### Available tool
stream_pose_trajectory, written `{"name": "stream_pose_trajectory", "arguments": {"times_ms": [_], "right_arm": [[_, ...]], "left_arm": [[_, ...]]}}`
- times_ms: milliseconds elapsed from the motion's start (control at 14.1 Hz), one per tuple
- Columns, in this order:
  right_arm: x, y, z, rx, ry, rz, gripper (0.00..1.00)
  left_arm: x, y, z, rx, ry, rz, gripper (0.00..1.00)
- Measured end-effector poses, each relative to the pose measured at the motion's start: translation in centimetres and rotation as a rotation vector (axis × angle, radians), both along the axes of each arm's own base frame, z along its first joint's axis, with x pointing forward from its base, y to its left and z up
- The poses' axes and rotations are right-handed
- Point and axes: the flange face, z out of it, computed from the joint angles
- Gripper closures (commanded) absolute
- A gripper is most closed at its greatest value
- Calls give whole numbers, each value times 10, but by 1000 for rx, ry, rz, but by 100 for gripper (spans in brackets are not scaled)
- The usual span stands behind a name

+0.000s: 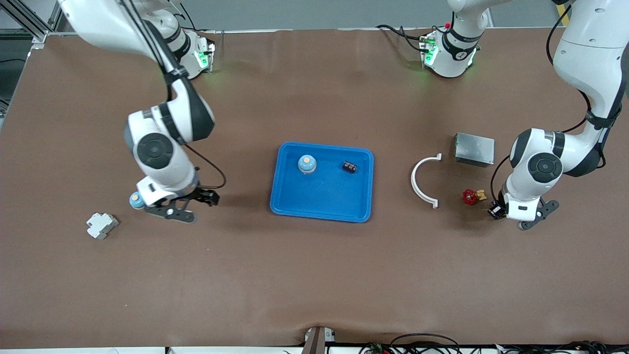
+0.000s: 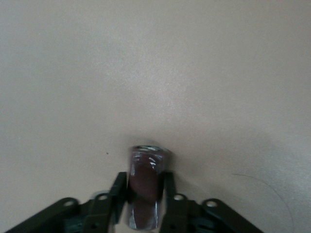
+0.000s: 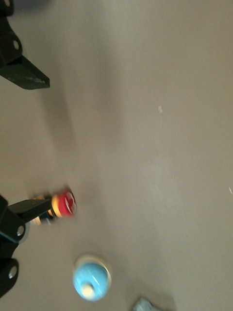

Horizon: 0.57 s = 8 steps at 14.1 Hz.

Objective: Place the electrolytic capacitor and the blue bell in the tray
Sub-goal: 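Grasp the second blue bell with the right gripper while the left gripper lifts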

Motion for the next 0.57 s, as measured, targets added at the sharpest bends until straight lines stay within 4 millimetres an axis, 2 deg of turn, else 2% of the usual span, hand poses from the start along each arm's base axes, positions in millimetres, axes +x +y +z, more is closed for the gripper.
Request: {"name": "stream_pose_trajectory", "arguments": {"times_ms": [283, 425, 566], "right_arm": [[7, -100, -6, 14, -13, 72, 0], [6, -142, -15, 26, -29, 109, 0], [2, -181, -24, 51, -36, 136, 0]], "left_arm": [[7, -5, 14, 11, -5, -4, 100], [10, -20, 36, 29, 9, -10, 100], [13, -40, 67, 40, 29, -1, 100]]}}
